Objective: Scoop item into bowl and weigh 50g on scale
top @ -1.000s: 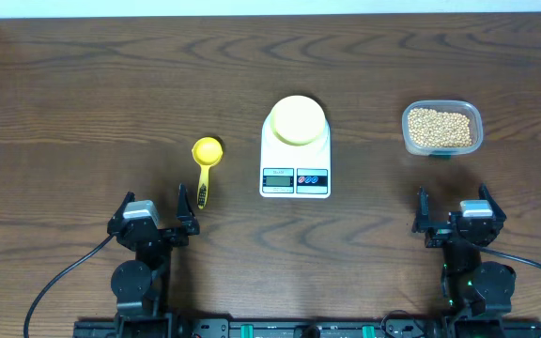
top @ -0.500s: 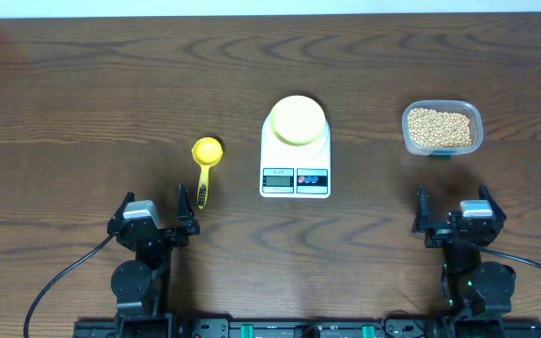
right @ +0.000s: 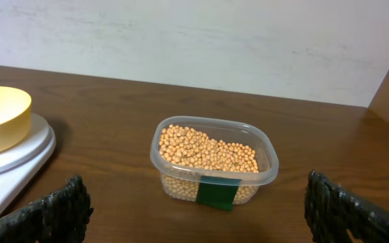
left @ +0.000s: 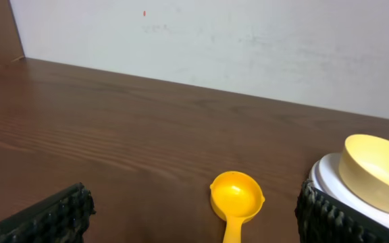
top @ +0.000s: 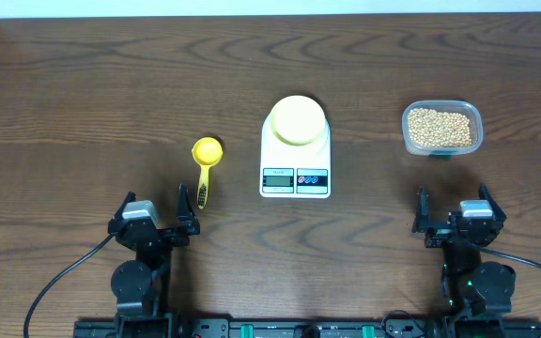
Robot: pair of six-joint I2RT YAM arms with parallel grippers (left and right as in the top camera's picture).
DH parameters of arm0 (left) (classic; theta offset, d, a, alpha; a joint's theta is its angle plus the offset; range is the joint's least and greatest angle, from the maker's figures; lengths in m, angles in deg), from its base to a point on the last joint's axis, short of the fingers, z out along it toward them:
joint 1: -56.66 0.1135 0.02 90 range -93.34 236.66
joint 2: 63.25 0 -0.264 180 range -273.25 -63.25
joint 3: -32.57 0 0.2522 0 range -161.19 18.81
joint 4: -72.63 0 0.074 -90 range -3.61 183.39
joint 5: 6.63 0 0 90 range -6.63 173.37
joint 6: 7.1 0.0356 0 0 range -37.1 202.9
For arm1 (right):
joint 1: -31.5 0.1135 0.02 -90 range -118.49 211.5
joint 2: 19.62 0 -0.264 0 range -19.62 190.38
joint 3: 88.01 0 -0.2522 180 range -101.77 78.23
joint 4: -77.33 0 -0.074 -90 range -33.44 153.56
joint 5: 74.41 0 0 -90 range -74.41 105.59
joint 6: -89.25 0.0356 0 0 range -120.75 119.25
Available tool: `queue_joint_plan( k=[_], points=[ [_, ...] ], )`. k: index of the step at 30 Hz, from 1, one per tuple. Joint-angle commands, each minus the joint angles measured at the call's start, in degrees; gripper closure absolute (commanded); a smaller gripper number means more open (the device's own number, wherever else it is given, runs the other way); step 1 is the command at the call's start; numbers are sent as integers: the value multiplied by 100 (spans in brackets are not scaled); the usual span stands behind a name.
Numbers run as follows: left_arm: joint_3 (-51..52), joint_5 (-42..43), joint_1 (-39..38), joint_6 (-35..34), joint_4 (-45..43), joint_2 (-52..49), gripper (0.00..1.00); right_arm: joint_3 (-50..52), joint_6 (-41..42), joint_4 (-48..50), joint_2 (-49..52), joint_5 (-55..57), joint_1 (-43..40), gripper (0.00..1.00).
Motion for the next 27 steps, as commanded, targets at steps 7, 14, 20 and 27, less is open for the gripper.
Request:
queue_joint_plan(
  k=[7, 14, 20, 27],
  points=[
    [33, 573, -28, -74, -754, 35, 2, 9, 44, -22, -31, 44, 31, 1],
    [-754, 564, -28, 564, -673, 4, 2, 9, 44, -22, -31, 44, 31, 1],
    [-2564, 378, -28, 1003, 1357, -994, 2, 9, 44, -20, -31, 44, 31, 1],
    [-5123, 409, -28, 568, 4218, -3506, 2, 9, 44, -20, -31, 44, 31, 1]
  ],
)
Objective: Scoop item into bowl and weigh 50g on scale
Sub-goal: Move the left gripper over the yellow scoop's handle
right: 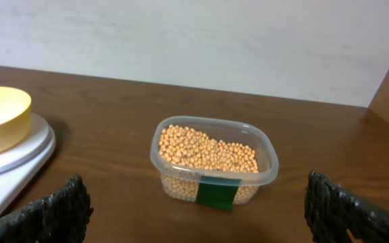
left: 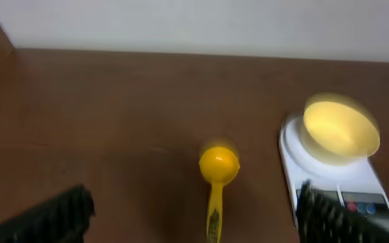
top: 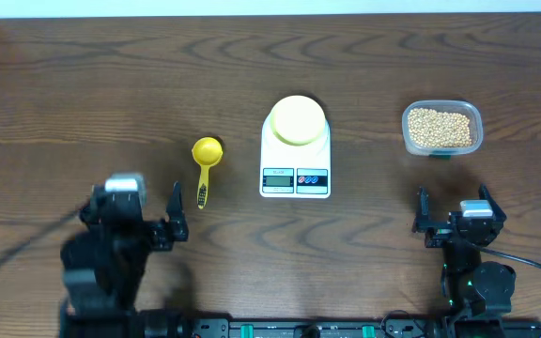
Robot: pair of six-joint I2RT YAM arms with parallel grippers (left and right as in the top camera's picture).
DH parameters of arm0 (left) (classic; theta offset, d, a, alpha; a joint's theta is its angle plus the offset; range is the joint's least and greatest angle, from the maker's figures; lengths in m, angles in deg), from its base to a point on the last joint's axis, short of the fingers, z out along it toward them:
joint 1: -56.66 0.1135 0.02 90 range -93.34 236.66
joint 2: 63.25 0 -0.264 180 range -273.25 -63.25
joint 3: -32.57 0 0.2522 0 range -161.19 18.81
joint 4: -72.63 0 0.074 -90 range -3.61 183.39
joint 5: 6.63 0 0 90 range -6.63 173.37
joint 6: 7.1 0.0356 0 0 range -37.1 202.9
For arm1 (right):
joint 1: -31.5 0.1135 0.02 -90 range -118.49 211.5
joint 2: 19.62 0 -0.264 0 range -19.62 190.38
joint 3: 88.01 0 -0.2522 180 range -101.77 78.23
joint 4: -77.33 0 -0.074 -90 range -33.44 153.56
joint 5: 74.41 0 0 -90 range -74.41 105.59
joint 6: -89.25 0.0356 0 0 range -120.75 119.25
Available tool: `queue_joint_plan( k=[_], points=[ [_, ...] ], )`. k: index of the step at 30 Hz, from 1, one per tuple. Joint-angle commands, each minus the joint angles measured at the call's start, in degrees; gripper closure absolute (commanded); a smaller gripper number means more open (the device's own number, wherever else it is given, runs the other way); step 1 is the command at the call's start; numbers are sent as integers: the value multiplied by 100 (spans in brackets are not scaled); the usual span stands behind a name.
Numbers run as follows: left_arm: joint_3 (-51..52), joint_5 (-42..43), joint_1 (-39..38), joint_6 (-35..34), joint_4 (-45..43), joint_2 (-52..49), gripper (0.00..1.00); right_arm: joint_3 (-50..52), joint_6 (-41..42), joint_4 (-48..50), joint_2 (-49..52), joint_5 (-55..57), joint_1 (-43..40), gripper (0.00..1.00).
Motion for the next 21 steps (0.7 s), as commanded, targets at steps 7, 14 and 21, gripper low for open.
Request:
queue_joint_plan(
  k=[7, 14, 21],
  points=[
    [-1668, 422, -24, -238, 1134, -2155, 2, 9, 44, -28, -31, 42, 31, 1],
    [-1668, 1283, -24, -249, 1150, -2575, 2, 9, 44, -28, -31, 42, 31, 1],
    [-1661, 1233, -24, -245, 1152, -2710, 2, 9, 44, -26, -31, 42, 31, 1]
  ],
)
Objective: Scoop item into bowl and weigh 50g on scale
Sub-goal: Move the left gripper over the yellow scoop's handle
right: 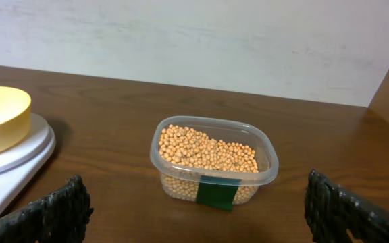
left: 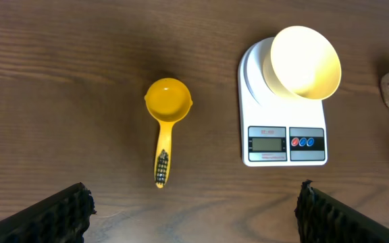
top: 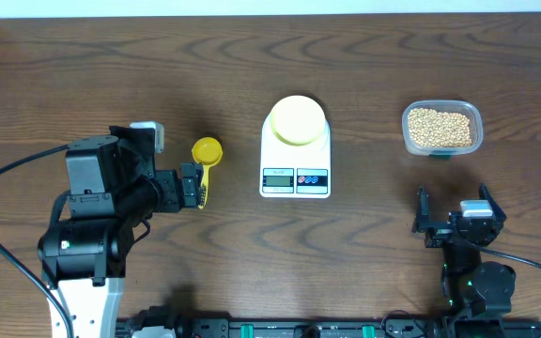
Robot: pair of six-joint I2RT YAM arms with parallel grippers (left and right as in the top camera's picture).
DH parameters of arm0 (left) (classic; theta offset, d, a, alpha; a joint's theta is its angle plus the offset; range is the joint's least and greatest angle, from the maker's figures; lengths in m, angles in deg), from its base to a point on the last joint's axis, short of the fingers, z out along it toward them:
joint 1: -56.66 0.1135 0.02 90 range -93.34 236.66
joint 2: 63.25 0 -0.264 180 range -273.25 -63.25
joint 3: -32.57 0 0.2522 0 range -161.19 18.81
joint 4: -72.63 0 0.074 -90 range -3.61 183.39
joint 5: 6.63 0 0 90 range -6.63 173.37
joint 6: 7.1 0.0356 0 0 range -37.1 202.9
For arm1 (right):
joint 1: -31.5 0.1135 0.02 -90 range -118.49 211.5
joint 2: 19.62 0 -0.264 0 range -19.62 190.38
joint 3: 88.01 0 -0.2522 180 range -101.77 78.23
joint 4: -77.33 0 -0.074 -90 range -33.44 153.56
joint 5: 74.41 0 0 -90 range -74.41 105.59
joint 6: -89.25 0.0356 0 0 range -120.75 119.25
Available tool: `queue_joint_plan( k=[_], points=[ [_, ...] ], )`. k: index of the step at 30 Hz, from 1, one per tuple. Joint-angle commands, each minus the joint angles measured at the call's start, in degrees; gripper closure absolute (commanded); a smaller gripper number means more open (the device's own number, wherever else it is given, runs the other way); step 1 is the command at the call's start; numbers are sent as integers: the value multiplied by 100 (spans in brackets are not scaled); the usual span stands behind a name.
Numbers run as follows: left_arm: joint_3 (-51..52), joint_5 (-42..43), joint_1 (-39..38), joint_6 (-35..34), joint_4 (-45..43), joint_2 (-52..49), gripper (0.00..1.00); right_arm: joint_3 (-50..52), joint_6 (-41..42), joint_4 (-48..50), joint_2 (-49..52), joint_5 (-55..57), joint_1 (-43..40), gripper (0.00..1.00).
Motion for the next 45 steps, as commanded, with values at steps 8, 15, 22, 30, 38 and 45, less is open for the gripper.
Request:
queue_joint_plan(
  k=[8, 15, 22, 30, 38, 45],
  points=[
    [-94, 116, -24, -55, 28, -214, 2, 9, 42, -22, -31, 39, 31, 1],
    [-92, 120, -24, -57, 96, -313, 2, 9, 42, -20, -31, 39, 31, 1],
    [-90, 118, -24, -57, 92, -319, 2, 9, 42, -20, -31, 39, 31, 1],
    [-90, 122, -24, -57, 26, -319, 2, 9, 42, -22, -31, 39, 31, 1],
    [-87, 149, -24, -57, -105, -321, 2, 9, 42, -22, -31, 39, 31, 1],
    [-85, 210, -24, -400, -804, -352, 2, 9, 42, -22, -31, 39, 31, 1]
  ],
)
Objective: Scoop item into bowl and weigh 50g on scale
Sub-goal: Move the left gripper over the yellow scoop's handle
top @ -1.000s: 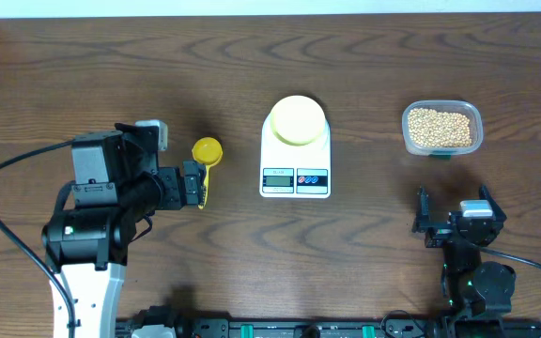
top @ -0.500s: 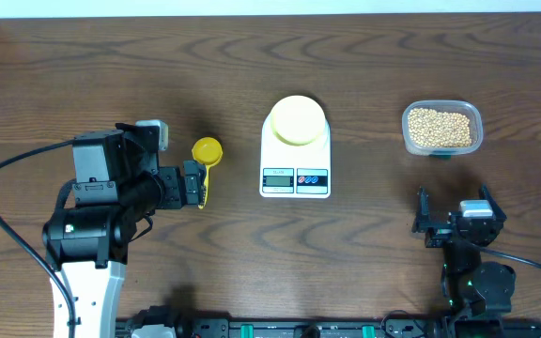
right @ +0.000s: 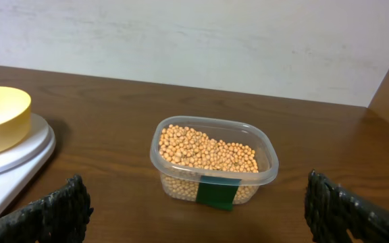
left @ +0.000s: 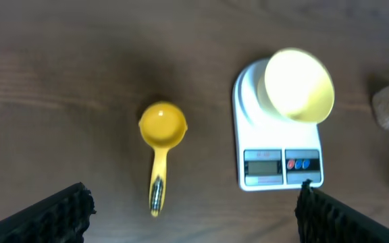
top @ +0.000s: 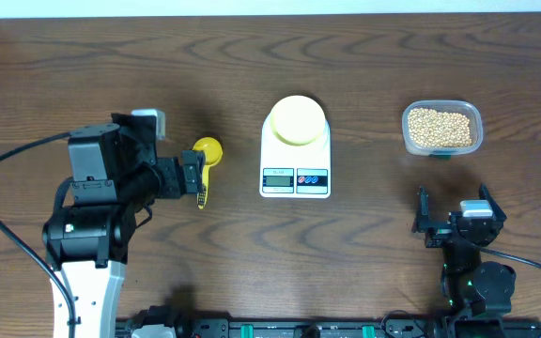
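A yellow scoop (top: pixel 206 153) lies on the table left of the white scale (top: pixel 295 176), its handle toward the front. It also shows in the left wrist view (left: pixel 161 126). A yellow bowl (top: pixel 297 119) stands empty on the scale (left: pixel 279 169). A clear tub of soybeans (top: pixel 441 128) sits at the right (right: pixel 212 160). My left gripper (top: pixel 184 176) hangs open above the table, pointing down, just left of the scoop's handle, nothing in it (left: pixel 194 223). My right gripper (top: pixel 454 218) rests open and empty at the front right (right: pixel 194 216).
The wooden table (top: pixel 364 56) bears nothing else. A pale wall (right: pixel 194 40) stands behind its far edge. A dark green label (right: pixel 215 192) marks the tub's near side. Cables trail from both arm bases at the front edge.
My left arm has shifted a little toward the far side of the table, and the scoop sits lower in its blurred wrist view. The right arm, scoop, scale and tub have not moved.
Both grippers rested open and low at the front edge, looking level across the table. Then my left arm was raised, tilting down toward the scoop. Then it hung high, looking straight down on scoop and scale, as it does now. The right arm stayed put.
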Robot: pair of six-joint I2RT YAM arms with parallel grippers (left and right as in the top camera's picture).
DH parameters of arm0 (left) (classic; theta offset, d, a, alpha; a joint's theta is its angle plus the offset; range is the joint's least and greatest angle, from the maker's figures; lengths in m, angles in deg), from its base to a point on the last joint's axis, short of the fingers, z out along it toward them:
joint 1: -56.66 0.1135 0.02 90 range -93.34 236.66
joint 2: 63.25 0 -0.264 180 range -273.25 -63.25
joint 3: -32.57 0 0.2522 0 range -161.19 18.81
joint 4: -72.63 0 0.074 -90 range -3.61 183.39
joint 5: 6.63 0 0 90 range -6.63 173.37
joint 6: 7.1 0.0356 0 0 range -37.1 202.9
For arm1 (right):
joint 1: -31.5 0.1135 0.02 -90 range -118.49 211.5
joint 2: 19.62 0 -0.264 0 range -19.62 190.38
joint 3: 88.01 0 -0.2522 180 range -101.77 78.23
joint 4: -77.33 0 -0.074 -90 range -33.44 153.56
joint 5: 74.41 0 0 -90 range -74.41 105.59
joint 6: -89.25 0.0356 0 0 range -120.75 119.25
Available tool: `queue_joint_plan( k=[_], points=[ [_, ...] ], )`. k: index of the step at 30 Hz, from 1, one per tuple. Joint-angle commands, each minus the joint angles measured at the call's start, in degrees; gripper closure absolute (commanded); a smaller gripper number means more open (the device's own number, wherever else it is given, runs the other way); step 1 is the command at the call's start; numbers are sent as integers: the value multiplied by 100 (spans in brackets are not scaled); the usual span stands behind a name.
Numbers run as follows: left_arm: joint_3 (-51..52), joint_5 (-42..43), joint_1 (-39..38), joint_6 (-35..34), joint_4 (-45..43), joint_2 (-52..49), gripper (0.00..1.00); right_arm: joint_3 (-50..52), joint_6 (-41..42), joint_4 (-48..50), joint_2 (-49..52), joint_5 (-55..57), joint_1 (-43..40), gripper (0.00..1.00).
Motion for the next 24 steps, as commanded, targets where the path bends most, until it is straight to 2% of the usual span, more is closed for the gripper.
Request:
queue_joint_plan(
  k=[1, 10, 13, 24],
  points=[
    [-85, 94, -24, -428, -210, -33, 2, 9, 42, -20, -31, 39, 31, 1],
    [-85, 116, -24, -2457, -184, -31, 2, 9, 42, -20, -31, 39, 31, 1],
    [-85, 522, -24, -2997, -192, -33, 2, 9, 42, -20, -31, 39, 31, 1],
    [-85, 723, -31, -3082, -177, -33, 2, 9, 42, -20, -31, 39, 31, 1]
  ],
)
